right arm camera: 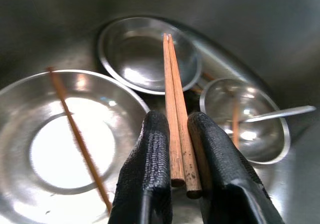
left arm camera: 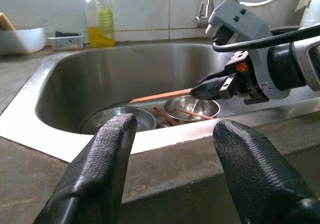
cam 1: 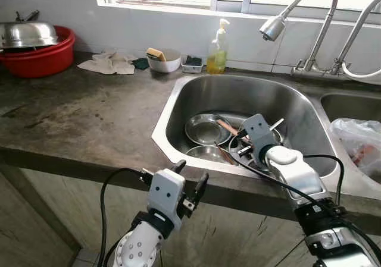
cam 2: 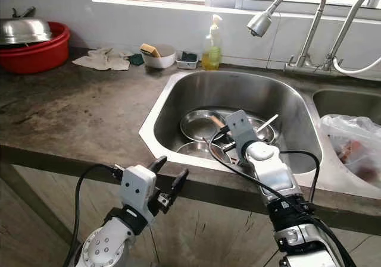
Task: Kitchen organization
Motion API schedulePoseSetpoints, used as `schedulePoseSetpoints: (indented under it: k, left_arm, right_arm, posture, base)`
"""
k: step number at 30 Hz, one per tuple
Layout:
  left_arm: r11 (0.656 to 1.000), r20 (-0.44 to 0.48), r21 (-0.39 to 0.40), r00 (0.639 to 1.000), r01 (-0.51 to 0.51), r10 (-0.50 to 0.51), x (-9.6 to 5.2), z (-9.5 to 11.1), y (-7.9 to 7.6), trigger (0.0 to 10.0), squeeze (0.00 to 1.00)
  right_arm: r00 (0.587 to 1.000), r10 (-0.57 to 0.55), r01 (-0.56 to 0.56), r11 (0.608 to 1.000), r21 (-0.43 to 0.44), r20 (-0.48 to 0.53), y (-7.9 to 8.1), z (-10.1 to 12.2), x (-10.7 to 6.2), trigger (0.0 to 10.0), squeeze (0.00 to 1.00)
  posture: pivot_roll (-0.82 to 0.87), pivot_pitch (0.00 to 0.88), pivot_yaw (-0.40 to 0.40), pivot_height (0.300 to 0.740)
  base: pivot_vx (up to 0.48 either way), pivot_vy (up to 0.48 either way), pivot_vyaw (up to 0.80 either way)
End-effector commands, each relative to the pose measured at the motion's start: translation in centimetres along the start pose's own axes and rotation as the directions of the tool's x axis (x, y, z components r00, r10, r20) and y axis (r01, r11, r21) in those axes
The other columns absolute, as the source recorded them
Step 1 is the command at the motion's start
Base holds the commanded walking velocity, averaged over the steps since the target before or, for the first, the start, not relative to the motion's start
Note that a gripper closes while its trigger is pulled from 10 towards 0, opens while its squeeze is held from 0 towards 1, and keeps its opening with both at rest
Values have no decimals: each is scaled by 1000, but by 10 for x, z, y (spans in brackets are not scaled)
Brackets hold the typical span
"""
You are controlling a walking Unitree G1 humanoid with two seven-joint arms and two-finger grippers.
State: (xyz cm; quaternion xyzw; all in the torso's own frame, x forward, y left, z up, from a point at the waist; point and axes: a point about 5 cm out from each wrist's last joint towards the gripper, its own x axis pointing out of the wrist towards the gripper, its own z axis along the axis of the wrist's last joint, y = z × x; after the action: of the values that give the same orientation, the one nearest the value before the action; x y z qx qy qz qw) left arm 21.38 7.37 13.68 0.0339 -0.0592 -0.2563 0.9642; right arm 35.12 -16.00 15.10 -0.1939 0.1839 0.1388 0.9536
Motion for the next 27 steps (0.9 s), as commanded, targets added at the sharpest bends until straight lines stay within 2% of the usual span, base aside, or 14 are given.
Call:
schedulePoseSetpoints:
  k: [1, 2, 3, 4, 5, 16, 17, 18, 22, 23, 26, 27]
  left_arm:
    - [1000, 9, 8, 1000, 0, 0, -1, 6, -1, 10000, 0]
    - [1000, 9, 7, 1000, 0, 0, -1, 6, -1, 10000, 0]
    - [1000, 9, 7, 1000, 0, 0, -1, 6, -1, 10000, 0]
    - [1000, 8, 6, 1000, 0, 0, -1, 6, -1, 10000, 0]
    - [1000, 7, 6, 1000, 0, 0, -1, 6, -1, 10000, 0]
    - [1000, 6, 5, 1000, -9, 9, 2, 6, 1, 10000, 0]
    - [1000, 6, 7, 1000, -9, 9, 2, 6, 1, 10000, 0]
    - [1000, 6, 8, 1000, -10, 10, 2, 6, 1, 10000, 0]
    - [1000, 7, 12, 1000, -13, 13, 2, 6, 3, 10000, 0]
    - [1000, 8, 12, 1000, -13, 12, 3, 6, 4, 10000, 0]
    - [1000, 12, 12, 1000, -12, 12, 4, 6, 5, 10000, 0]
    - [1000, 15, 14, 1000, -14, 14, 5, 6, 6, 10000, 0]
  right_arm:
    - [1000, 27, -27, 1000, -8, -3, 2, 6, 0, 10000, 0]
    - [1000, 26, -26, 1000, -8, -3, 3, 6, 0, 10000, 0]
    - [1000, 27, -27, 1000, -6, -3, 4, 5, 0, 10000, 290]
    - [1000, 30, -30, 1000, -5, -5, 4, 5, 0, 10000, 675]
    - [999, 32, -32, 999, -3, -5, 4, 5, 0, 10000, 1000]
    - [997, -13, 9, 999, 52, 70, 0, 14, -5, 10000, 1000]
    - [995, -32, 25, 997, 68, 95, -1, 17, -7, 10000, 710]
    - [991, -50, 40, 996, 86, 125, -3, 21, -10, 10000, 0]
    - [962, -128, 93, 984, 151, 240, -11, 33, -23, 10000, 0]
    - [936, -190, 137, 972, 191, 295, -17, 39, -31, 10000, 0]
    - [901, -257, 186, 957, 224, 350, -21, 44, -42, 10000, 0]
    - [881, -274, 195, 953, 233, 385, -20, 47, -51, 10000, 0]
  posture:
    - [55, 63, -77, 740]
    - [55, 63, -77, 740]
    - [55, 71, -75, 740]
    - [56, 72, -74, 740]
    - [54, 74, -74, 740]
    - [52, 69, -70, 740]
    - [52, 69, -70, 740]
    - [52, 66, -68, 740]
    - [49, 61, -64, 740]
    - [48, 55, -62, 740]
    - [44, 50, -58, 740]
    - [41, 41, -56, 740]
  base:
    - [0, 0, 0]
    - [0, 0, 0]
    - [0, 0, 0]
    - [0, 0, 0]
    - [0, 0, 0]
    - [0, 0, 0]
    - [0, 0, 0]
    - [0, 0, 0]
    - [0, 0, 0]
    - [0, 0, 0]
    - [0, 0, 0]
    - [0, 0, 0]
